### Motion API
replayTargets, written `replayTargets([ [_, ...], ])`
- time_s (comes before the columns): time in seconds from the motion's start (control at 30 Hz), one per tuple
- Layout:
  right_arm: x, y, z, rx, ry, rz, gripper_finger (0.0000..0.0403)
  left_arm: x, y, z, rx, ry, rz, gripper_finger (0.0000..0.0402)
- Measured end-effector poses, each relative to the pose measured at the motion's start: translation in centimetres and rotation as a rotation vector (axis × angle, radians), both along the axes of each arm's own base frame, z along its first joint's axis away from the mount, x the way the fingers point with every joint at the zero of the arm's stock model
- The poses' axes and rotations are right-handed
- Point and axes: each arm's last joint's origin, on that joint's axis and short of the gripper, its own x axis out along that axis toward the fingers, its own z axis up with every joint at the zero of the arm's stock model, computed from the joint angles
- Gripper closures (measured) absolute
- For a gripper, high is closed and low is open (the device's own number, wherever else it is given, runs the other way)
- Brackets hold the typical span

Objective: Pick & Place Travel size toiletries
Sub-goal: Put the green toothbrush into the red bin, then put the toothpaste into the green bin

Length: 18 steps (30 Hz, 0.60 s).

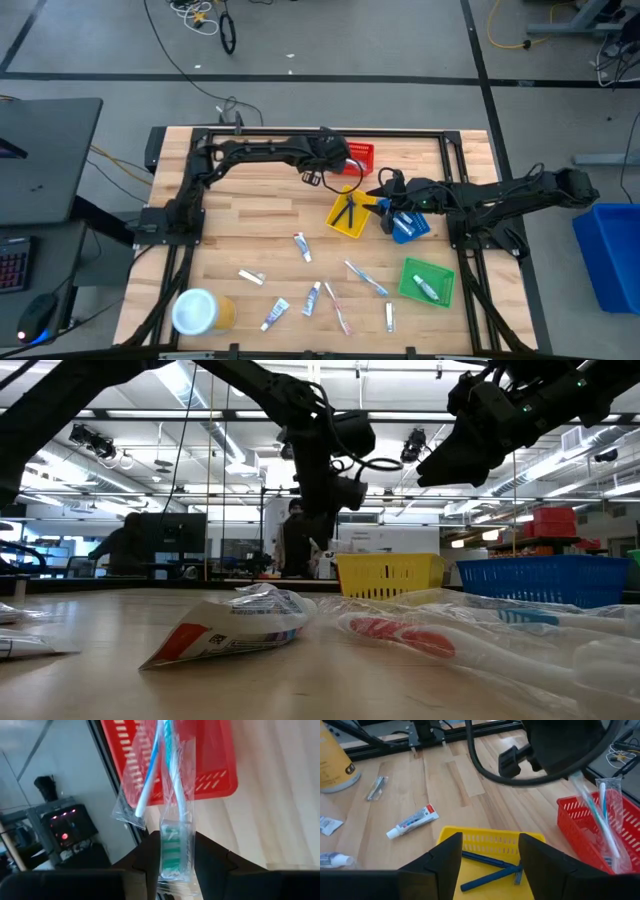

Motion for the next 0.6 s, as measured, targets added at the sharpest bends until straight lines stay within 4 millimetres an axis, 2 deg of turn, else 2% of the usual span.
replayTargets([
  [0.37,0.0,0.0,0.0,0.0,0.0,0.0,0.0214,0.2,-0.3,0.2,0.049,0.013,-0.016,0.0218],
  [0.6,0.0,0.0,0.0,0.0,0.0,0.0,0.0216,1.0,-1.7,1.0,0.19,0.003,0.025,0.0206],
])
